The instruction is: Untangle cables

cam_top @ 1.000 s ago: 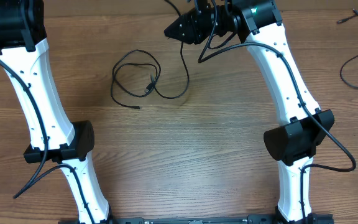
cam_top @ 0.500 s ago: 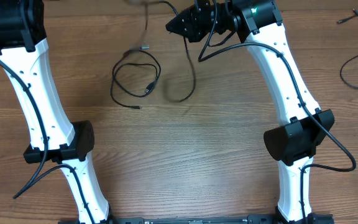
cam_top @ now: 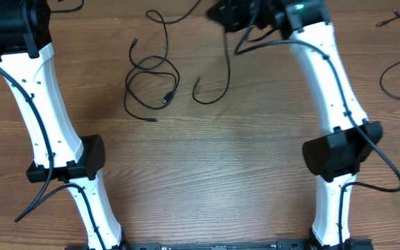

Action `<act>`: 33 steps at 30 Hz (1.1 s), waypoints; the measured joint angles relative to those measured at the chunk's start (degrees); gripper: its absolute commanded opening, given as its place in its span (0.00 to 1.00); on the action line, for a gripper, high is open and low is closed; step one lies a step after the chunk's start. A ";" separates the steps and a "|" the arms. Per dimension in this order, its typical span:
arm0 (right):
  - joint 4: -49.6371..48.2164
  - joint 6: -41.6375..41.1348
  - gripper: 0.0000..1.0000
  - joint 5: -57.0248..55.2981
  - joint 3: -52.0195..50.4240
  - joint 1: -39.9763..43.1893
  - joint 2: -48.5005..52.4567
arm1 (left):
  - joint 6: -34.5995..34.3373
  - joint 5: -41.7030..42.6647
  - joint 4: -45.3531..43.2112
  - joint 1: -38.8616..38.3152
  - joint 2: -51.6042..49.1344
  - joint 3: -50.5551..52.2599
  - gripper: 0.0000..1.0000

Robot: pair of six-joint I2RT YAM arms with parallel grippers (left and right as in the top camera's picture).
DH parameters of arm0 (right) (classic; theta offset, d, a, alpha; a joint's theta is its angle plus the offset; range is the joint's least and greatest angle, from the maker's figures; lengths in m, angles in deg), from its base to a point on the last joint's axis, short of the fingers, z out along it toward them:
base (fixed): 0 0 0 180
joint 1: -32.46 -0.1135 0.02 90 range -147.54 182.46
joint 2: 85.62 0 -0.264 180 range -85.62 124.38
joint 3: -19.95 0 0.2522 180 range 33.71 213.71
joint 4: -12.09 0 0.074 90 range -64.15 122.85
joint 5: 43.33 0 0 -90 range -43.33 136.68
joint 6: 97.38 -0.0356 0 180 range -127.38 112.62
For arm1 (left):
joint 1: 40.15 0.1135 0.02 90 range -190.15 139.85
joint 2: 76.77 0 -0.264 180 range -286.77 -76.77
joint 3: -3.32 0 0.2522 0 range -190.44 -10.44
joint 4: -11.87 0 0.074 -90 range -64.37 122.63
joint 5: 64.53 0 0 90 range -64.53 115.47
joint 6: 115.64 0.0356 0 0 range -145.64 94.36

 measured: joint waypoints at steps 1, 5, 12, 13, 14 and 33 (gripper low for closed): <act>0.02 -1.03 0.04 -2.23 -0.04 1.42 -0.42 | 1.01 -0.85 1.36 0.00 0.00 0.00 1.00; 1.05 -3.61 0.04 -11.72 -0.33 6.84 -4.44 | 3.13 -4.17 4.76 0.00 0.00 0.00 1.00; 9.09 -8.02 0.04 -33.97 -0.28 13.79 -18.47 | 5.53 -9.66 6.38 0.00 0.00 0.00 1.00; 11.21 -8.90 0.04 -37.05 -0.20 15.10 -20.59 | 5.68 -10.34 6.38 0.00 0.00 0.00 1.00; 13.44 -9.86 0.04 -39.58 -0.09 16.72 -22.36 | 5.70 -10.80 6.38 0.00 0.00 0.00 1.00; 30.73 -20.06 0.04 -51.34 0.02 51.17 -25.90 | 5.60 -14.51 6.36 0.00 0.00 0.00 1.00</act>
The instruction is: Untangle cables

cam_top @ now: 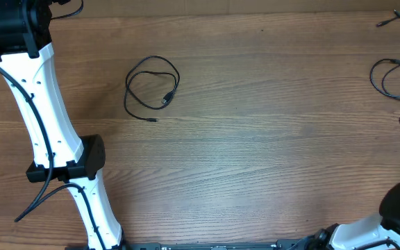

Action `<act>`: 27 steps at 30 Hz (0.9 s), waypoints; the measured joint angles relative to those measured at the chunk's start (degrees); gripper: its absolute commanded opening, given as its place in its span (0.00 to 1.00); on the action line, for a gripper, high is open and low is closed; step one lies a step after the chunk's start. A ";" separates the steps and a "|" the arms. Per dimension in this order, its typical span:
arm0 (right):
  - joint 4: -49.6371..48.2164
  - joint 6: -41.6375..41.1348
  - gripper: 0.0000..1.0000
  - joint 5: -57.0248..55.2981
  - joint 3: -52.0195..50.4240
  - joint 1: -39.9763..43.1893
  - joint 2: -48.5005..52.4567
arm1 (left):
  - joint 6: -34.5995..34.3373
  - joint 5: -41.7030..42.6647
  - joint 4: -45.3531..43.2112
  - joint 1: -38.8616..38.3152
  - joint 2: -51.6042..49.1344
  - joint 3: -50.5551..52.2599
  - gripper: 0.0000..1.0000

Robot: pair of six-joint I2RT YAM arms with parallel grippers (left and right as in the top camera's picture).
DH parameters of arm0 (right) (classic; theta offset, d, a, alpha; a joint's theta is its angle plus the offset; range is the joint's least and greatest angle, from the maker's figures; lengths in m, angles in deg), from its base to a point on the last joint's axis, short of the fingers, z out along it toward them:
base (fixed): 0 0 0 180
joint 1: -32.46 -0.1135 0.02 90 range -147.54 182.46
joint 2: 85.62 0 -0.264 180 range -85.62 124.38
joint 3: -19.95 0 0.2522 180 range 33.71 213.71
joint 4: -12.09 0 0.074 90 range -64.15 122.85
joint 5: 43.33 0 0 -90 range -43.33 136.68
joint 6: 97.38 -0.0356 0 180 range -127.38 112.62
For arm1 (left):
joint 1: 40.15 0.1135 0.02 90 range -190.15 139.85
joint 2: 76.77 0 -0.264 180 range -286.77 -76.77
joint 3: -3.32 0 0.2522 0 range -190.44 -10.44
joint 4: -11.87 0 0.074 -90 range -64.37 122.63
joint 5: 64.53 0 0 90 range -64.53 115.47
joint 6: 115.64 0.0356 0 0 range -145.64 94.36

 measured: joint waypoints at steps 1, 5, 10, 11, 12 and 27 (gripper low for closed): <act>1.09 -0.13 0.04 0.00 0.00 1.22 0.00 | -0.11 0.00 0.00 0.00 0.00 0.00 1.00; 5.35 0.07 0.04 0.94 -0.02 5.44 -0.02 | -0.17 0.00 0.00 0.00 0.00 0.00 1.00; 5.62 4.35 0.04 9.46 -0.13 4.20 -0.76 | -0.20 0.00 -0.26 0.00 0.00 0.00 1.00; 4.66 5.14 0.04 12.17 -0.15 3.26 -1.40 | -0.24 -0.02 -0.68 0.00 0.00 0.00 1.00; 3.89 5.90 0.04 14.51 -0.22 2.36 -2.03 | -0.37 -0.02 -0.98 0.00 0.00 0.00 0.99; 3.19 9.18 0.04 14.19 0.00 -5.62 -26.86 | -0.59 -0.02 -2.67 0.00 0.00 0.00 1.00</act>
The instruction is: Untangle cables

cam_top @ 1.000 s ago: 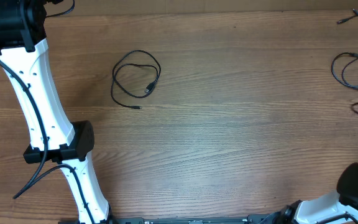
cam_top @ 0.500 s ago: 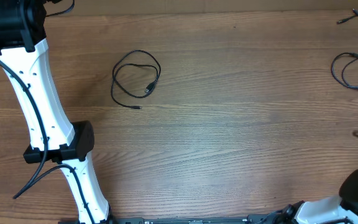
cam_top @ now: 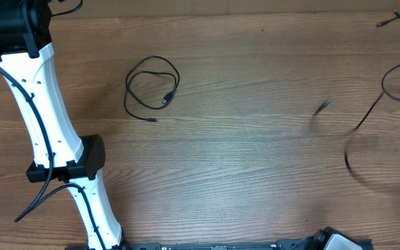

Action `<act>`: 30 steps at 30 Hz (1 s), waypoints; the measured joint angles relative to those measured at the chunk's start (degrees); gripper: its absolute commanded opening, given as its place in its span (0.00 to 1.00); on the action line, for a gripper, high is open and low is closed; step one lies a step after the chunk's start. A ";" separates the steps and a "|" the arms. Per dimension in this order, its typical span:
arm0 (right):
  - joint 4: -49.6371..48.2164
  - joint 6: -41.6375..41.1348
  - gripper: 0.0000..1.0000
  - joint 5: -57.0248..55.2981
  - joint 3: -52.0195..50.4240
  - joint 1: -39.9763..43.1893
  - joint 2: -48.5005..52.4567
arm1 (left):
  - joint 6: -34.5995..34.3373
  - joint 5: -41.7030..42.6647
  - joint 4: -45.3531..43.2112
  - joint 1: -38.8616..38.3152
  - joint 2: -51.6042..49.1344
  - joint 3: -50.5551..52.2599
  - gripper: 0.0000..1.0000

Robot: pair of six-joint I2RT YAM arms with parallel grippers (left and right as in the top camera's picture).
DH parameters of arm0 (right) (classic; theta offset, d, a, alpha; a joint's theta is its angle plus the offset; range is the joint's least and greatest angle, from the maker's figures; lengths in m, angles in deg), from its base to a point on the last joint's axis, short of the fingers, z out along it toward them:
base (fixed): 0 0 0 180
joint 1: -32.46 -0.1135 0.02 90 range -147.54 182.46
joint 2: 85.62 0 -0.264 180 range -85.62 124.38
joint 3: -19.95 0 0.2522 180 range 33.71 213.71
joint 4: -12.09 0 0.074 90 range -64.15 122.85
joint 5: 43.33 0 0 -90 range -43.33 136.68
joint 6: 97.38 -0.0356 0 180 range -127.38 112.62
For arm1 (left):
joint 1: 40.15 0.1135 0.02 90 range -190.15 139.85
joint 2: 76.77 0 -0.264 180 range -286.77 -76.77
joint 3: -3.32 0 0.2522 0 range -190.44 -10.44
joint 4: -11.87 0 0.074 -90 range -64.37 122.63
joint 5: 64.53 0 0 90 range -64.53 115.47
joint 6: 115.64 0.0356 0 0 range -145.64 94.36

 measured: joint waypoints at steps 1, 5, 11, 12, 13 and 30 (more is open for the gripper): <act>1.36 -0.83 0.04 -3.82 0.26 0.00 -0.92 | 0.00 0.00 -0.02 0.00 0.00 0.00 0.99; 6.12 -5.01 0.04 -19.32 0.70 0.00 -1.40 | 0.00 0.00 -0.39 0.00 0.00 0.00 1.00; 4.20 -7.98 0.04 -30.77 0.68 3.17 5.27 | -0.02 0.00 -0.42 0.00 0.00 0.00 0.99; 3.72 -8.15 0.04 -31.56 0.68 4.52 7.19 | -0.02 -0.02 -0.42 0.00 0.00 0.00 0.99; 3.21 -8.28 0.04 -31.82 0.68 5.97 9.16 | -0.02 0.00 -0.39 0.00 0.00 0.00 1.00; -11.15 -2.27 0.04 -16.22 -0.33 15.50 39.71 | -0.48 -1.70 -1.73 -3.80 0.00 0.00 1.00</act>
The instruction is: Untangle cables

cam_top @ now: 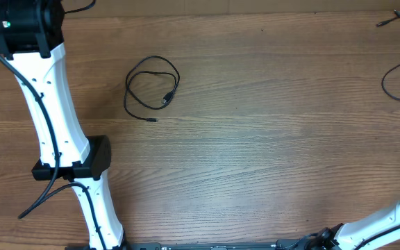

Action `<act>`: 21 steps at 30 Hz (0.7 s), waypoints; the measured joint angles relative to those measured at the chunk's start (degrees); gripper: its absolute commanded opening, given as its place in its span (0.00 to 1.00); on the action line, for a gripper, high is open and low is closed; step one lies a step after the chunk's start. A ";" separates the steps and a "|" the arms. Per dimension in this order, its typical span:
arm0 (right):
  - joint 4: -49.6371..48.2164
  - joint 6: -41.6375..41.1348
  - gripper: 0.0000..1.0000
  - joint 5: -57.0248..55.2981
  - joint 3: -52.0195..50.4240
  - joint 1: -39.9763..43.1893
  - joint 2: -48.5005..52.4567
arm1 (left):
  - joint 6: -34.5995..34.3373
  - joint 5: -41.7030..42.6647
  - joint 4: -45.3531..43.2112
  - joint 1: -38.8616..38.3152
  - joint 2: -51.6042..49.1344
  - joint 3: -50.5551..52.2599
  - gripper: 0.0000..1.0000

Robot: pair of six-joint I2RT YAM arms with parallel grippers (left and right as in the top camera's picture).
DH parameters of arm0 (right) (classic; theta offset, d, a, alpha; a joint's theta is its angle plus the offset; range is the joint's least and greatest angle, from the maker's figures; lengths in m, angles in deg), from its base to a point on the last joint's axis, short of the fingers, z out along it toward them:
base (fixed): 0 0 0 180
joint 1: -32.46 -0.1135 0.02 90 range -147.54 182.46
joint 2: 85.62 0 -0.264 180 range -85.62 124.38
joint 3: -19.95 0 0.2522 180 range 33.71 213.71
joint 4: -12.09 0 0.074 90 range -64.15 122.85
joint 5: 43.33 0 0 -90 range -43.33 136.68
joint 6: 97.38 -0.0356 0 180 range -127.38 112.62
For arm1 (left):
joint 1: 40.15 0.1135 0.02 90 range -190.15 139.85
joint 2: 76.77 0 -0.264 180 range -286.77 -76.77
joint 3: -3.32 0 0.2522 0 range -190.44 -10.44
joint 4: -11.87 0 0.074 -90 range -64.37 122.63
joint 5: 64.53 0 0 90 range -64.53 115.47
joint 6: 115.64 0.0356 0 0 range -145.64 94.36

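Note:
A thin black cable [151,86] lies coiled in a small loop on the wooden table, left of centre, its two plug ends inside and below the loop. A second black cable [394,78] curves along the far right edge, one end near the top right corner. A short arc of cable shows at the right edge lower down. My left arm [54,118] rises along the left side, and its wrist leaves the frame at the top left. Only a piece of my right arm [394,217] shows in the bottom right corner. Neither gripper is visible.
The wooden table [255,153] fills the view. The left arm's black elbow joint [75,164] stands left of the coiled cable. The arms' base bar [214,246] runs along the bottom edge.
The blurred cable that crossed the right side of the table is gone except for a short arc at the right edge. My right arm now shows in the bottom right corner. The left arm has shifted slightly right.
My right arm reached to the far middle with a cable hanging from it beside the coil, and another strand overlapped the coil. Then the arm was back at the lower right and the coil lay alone. Then a cable blurred at the right, now mostly gone.

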 measured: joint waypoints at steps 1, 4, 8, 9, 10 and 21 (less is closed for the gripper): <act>-0.57 0.39 0.04 0.52 0.00 0.00 1.27 | -0.04 -0.57 0.02 -0.37 0.00 0.00 1.00; -1.62 1.14 0.04 1.51 0.00 0.26 5.66 | -0.17 -1.99 0.02 -1.40 0.00 0.00 1.00; -2.10 1.75 0.04 2.21 0.02 2.01 13.16 | -0.31 -3.15 0.02 -2.27 0.00 0.00 1.00; -2.08 1.77 0.04 2.34 0.00 2.78 15.58 | -0.44 -3.30 0.02 -2.34 0.00 0.00 1.00; -2.10 1.81 0.04 2.49 0.00 3.43 17.49 | -0.59 -3.43 0.02 -2.34 0.00 0.00 1.00; -5.01 1.95 0.10 3.48 -0.04 8.61 27.26 | -2.10 -4.13 -0.26 -2.32 0.00 0.00 1.00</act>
